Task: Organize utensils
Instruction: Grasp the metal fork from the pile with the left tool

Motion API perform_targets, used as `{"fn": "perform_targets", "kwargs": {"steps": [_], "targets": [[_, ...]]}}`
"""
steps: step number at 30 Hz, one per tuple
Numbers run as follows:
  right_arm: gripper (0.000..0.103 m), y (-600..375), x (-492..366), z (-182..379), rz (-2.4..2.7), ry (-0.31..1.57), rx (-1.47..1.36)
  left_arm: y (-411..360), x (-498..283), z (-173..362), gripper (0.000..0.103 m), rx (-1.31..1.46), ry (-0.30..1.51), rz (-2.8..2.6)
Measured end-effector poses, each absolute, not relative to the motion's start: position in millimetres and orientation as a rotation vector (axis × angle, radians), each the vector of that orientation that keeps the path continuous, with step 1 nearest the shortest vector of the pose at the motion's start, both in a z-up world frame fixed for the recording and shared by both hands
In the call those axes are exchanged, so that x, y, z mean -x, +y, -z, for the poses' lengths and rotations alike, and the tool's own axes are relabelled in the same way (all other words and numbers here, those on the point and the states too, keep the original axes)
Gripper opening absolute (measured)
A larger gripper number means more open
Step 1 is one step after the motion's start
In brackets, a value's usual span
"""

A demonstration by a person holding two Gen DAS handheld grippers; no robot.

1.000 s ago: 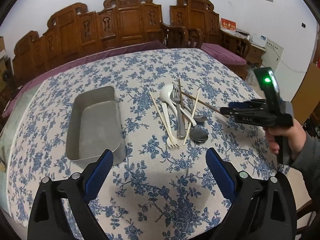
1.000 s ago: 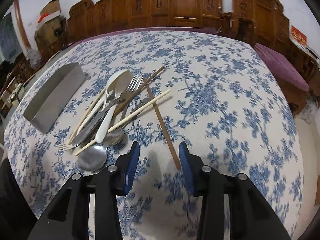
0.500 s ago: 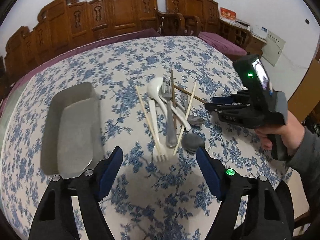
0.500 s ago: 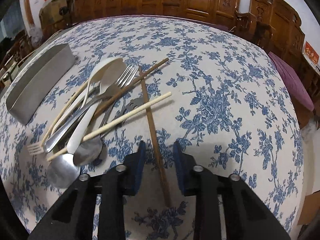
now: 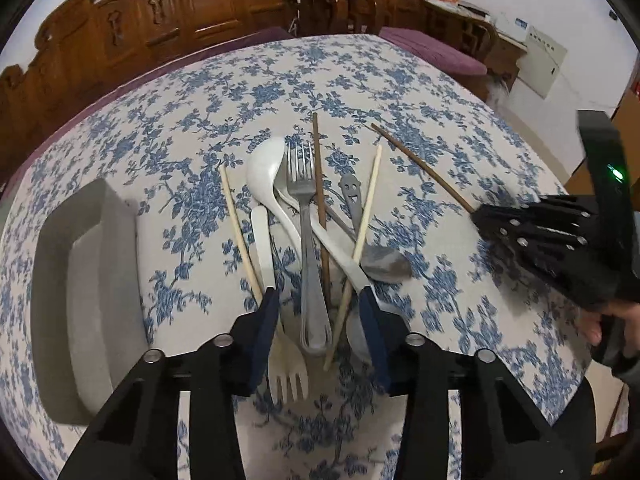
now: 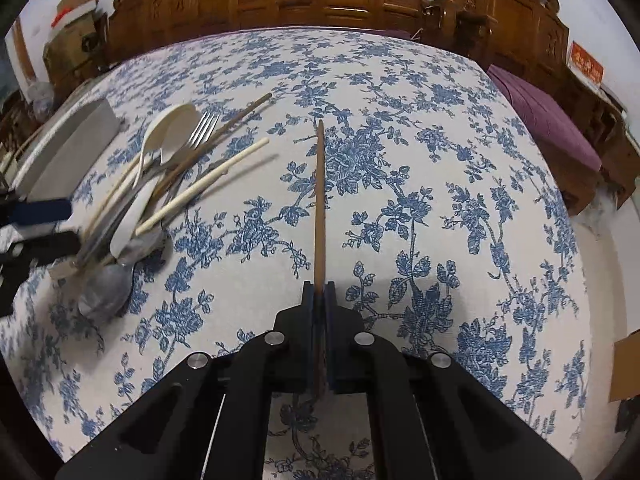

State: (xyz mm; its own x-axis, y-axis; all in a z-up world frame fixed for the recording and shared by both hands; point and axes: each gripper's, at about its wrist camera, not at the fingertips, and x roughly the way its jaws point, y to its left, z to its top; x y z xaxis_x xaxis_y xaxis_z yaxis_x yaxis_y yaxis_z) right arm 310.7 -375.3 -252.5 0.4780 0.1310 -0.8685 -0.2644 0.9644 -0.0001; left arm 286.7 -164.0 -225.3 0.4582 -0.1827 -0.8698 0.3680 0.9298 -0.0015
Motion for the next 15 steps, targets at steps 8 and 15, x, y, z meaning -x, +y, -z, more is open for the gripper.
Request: {"fn": "perform_targets", "kwargs": {"steps": [8,15], "targets": [[0.006,-376,-310,253,-0.257,1.045,0.131,-170,-316,241,0.020,-0.188,1.106,0.336],[0.006,-379,-309,253,-0.263,1.039,0.128,-171,-333,252,0.018,-0.200,1.145,0.312]]}}
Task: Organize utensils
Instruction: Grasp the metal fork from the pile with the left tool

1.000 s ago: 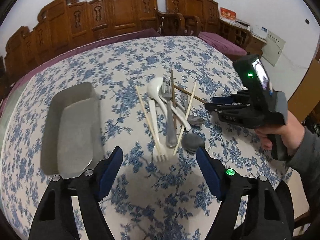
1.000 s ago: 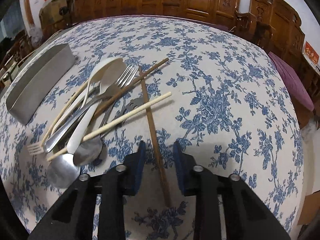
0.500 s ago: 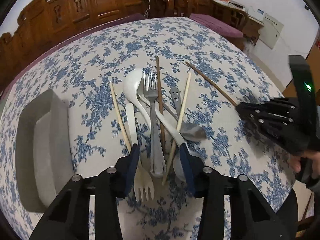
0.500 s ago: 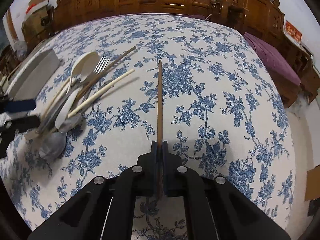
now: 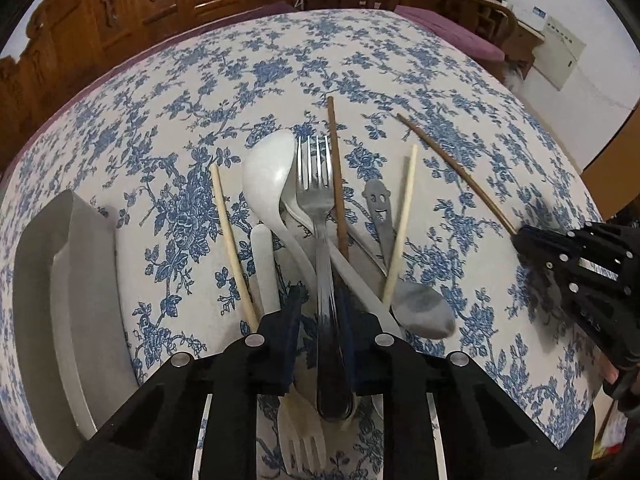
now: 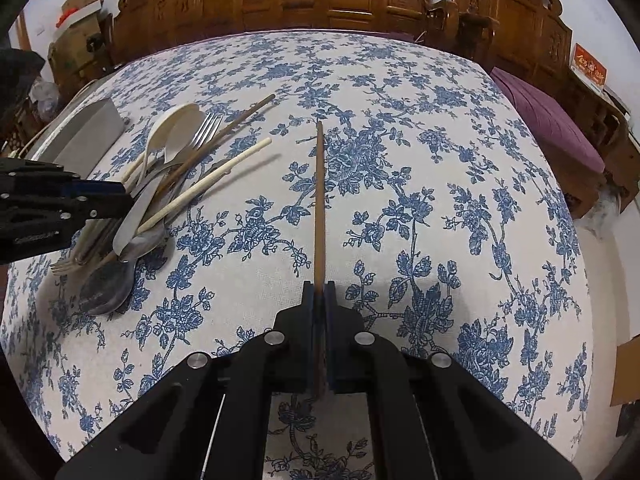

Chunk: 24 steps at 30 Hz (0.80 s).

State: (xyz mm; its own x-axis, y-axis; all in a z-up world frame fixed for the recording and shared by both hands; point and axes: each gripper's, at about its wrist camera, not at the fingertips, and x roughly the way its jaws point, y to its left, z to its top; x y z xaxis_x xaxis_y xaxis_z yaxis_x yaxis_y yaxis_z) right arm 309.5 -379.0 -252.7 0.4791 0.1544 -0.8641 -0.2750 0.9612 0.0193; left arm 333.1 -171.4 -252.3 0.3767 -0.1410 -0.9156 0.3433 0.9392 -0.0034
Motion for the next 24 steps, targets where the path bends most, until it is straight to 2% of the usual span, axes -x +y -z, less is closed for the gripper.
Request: {"fn": "perform_targets", "kwargs": {"steps": [3,5,24], "targets": [[0.006,-379,-309,252,-0.262,1.038,0.130,-172,-335,257,0.017,-0.218,1.166,0.296],[0.006,-379,-309,253,-0.262,1.038,0.132,-171,-334,257,0.010,-0.215,1.161,0.302],[0.006,-377,-309,252,-0.258,1.032,0.148,-168,-312,226,0.009,-0.257,1.061,0.321]]}}
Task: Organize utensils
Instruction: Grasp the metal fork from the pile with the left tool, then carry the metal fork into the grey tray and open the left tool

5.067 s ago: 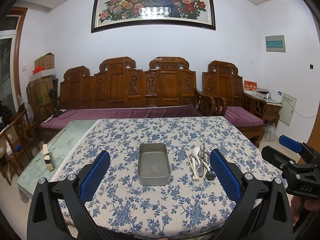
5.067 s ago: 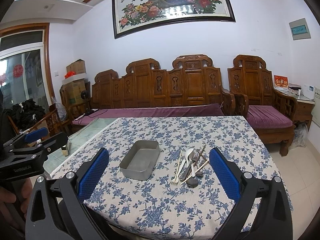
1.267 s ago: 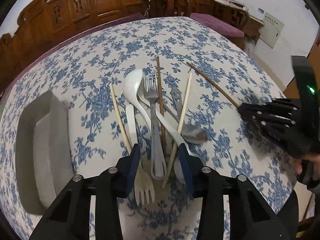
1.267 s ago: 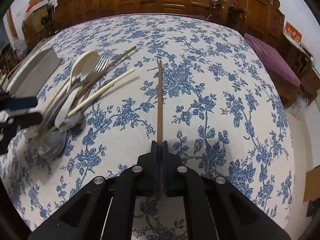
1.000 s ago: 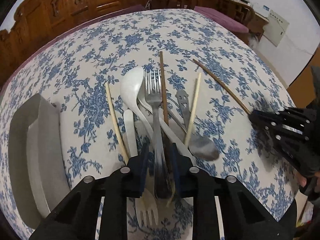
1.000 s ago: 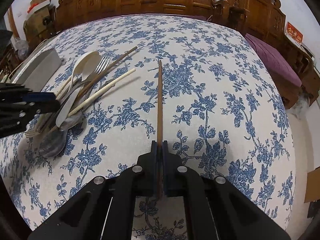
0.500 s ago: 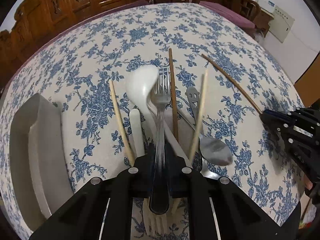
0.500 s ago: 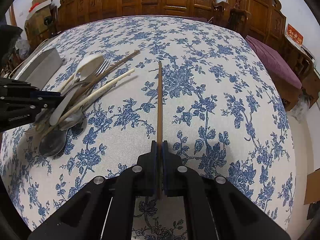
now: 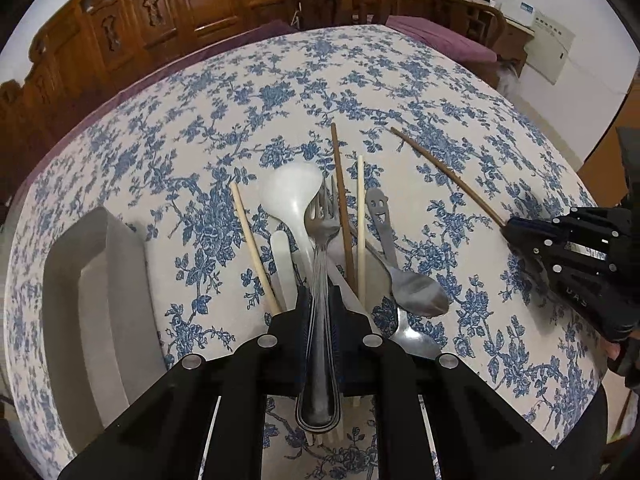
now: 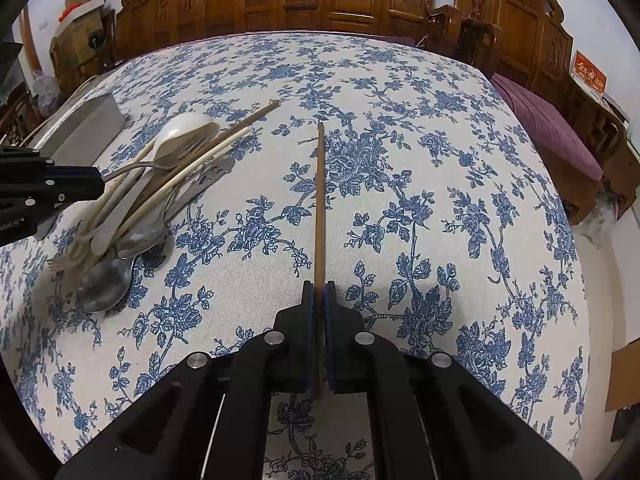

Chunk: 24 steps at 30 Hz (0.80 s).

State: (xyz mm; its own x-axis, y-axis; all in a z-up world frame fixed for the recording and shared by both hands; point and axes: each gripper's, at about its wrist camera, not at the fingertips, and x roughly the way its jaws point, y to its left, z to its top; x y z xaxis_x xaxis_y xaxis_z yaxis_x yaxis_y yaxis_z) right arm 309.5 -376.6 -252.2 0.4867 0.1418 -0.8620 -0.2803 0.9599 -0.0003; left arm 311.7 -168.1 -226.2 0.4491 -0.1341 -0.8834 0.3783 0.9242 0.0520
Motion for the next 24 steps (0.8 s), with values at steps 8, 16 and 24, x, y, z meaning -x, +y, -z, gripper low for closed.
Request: {"fn": "perform_targets", "kwargs": {"steps": [8,16,24], "targets": [[0.006,-375,-309,246,-0.262,1.026,0.157,-166,-303,211,0.009,-0.230,1.018,0.342],[0.006,-361,-302,212,-0.302,0.977,0.127,-153,-298,189,0.009,-0.219,0.979,0.343],[0.006,-318,-285,181,-0.372,0.924,0.133,-126,-284,156,0.009,-0.193,0.916,0.324]]}}
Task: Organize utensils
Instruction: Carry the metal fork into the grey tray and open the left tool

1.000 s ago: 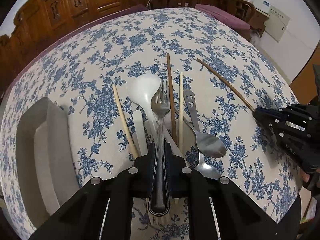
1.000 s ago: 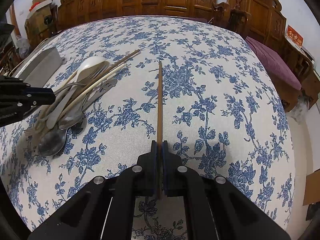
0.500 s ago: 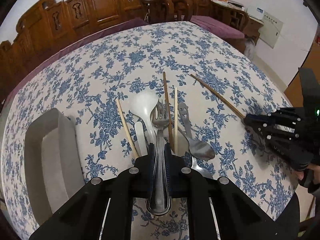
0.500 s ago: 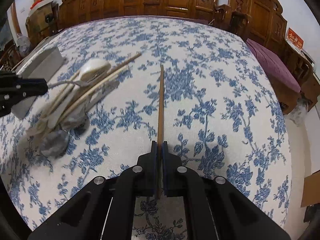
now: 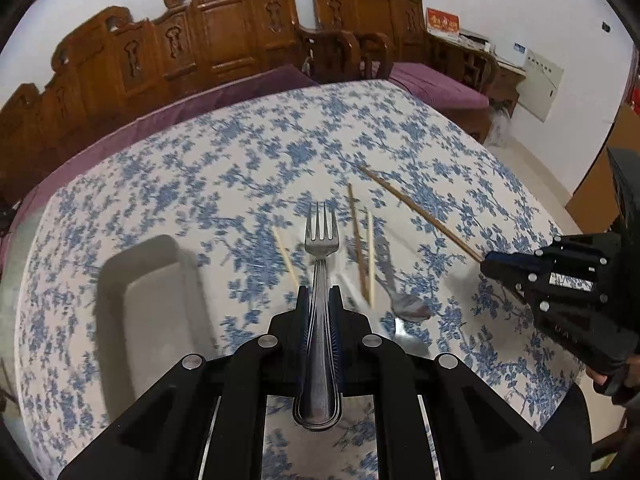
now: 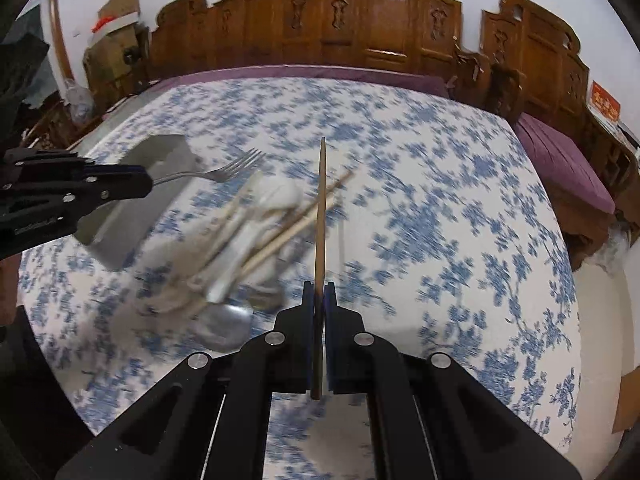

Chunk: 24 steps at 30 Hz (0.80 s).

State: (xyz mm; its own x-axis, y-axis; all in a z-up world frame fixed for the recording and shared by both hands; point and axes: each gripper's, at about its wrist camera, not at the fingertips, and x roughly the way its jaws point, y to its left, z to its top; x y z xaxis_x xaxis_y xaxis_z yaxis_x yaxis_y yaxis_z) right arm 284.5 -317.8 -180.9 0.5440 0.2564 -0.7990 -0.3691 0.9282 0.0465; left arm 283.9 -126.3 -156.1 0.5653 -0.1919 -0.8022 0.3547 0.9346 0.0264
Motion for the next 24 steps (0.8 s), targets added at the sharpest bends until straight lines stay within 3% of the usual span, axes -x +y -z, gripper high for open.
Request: {"fn": "perform_targets", "kwargs": {"steps": [11,24], "targets": [[0.006,-256,-273,168,-0.444,0.911,0.151,-60,-269,139,0.009,-0.153,0.890,0.247],[0.006,-186,-265,158,-0.544,0.910,0.164,14,-275,162,0.009,-0.104,0.932,0.118]]}}
